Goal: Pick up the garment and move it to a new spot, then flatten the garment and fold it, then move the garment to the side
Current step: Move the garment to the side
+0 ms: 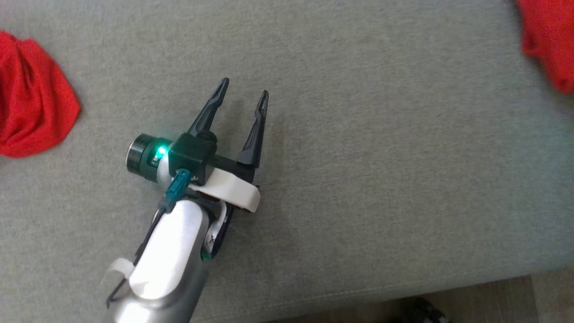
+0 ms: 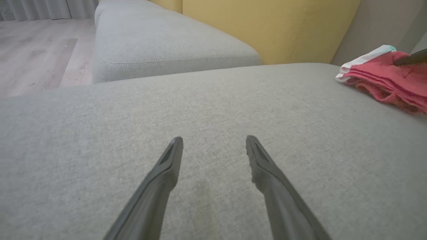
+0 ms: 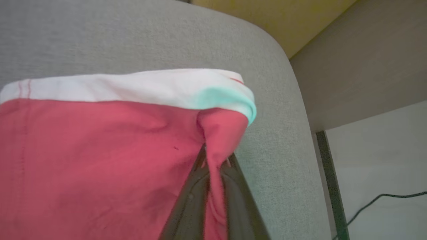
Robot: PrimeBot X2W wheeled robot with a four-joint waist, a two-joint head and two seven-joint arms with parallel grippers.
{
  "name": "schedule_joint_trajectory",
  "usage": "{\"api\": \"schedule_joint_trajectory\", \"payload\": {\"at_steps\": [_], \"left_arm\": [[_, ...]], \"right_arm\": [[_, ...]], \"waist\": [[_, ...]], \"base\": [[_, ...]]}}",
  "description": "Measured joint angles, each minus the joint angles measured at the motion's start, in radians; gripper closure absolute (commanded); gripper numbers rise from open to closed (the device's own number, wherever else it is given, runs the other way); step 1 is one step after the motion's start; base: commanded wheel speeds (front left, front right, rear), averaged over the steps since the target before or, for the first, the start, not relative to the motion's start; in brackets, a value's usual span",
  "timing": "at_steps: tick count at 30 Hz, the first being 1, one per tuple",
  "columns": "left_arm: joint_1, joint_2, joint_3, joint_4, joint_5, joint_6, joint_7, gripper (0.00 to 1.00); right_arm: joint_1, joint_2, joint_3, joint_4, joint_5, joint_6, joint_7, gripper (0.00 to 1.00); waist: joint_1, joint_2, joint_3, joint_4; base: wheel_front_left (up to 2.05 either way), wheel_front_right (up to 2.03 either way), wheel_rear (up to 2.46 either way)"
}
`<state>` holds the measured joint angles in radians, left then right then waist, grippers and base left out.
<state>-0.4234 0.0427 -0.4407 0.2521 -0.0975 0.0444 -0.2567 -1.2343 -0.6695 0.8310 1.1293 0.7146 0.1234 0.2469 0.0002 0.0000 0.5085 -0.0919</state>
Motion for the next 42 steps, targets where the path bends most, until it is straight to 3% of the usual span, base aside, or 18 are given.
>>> {"api": "schedule_joint_trajectory", "payload": {"at_steps": [6, 7, 8, 9, 16, 24, 28, 35, 42], "left_arm": [[-0.013, 0.0, 0.003, -0.015, 0.001, 0.001, 0.0, 0.0], [-0.014, 0.0, 0.005, -0.015, 0.001, 0.001, 0.0, 0.0], [-0.014, 0.0, 0.005, -0.014, 0.001, 0.001, 0.0, 0.0], [-0.014, 0.0, 0.005, -0.014, 0.001, 0.001, 0.0, 0.0], [-0.009, 0.0, 0.01, -0.008, -0.013, 0.0, 0.0, 0.0], [0.079, -0.001, 0.073, -0.016, -0.049, 0.006, 0.0, 0.0], [0.133, 0.0, 0.122, -0.021, -0.055, 0.01, 0.0, 0.0], [0.206, 0.009, 0.205, -0.031, -0.057, 0.01, 0.0, 0.0], [0.277, 0.015, 0.259, -0.03, -0.054, 0.009, 0.0, 0.0]], "right_arm": [[-0.051, 0.001, -0.006, 0.119, -0.036, 0.0, 0.015, 1.0], [-0.053, 0.002, -0.007, 0.128, -0.045, 0.0, 0.004, 0.9], [-0.053, 0.003, -0.01, 0.136, -0.051, 0.0, -0.009, 0.41], [-0.054, 0.004, -0.015, 0.144, -0.058, 0.0, -0.026, 0.0], [-0.065, 0.055, -0.049, 0.163, -0.096, 0.0, -0.178, 0.0], [-0.009, 0.127, -0.063, 0.12, -0.097, 0.0, -0.379, 0.0], [0.071, 0.156, -0.068, 0.029, -0.063, 0.0, -0.46, 0.0], [0.268, 0.167, -0.113, -0.174, -0.024, 0.0, -0.495, 0.0], [0.567, 0.2, -0.353, -0.436, -0.101, 0.0, -0.497, 0.0]], "waist": [[-0.0001, 0.0, 0.038, 0.025], [-0.0001, 0.0, 0.036, 0.025], [-0.0001, 0.0, 0.033, 0.025], [-0.0001, 0.0, 0.029, 0.025], [-0.0001, 0.0, -0.033, 0.024], [-0.0002, 0.0, -0.176, 0.026], [-0.0002, 0.0001, -0.264, 0.032], [-0.0003, 0.0001, -0.409, 0.047], [-0.0003, 0.0001, -0.503, 0.061]], "base": [[0.0, 0.0, 0.0], [0.0, 0.0, 0.0], [0.0, 0.0, 0.0], [0.0, 0.0, 0.0], [0.0, 0.0, 0.0], [0.0, 0.0, 0.0], [0.0, 0.0, 0.0], [0.0, 0.0, 0.0], [0.0, 0.0, 0.0]]}}
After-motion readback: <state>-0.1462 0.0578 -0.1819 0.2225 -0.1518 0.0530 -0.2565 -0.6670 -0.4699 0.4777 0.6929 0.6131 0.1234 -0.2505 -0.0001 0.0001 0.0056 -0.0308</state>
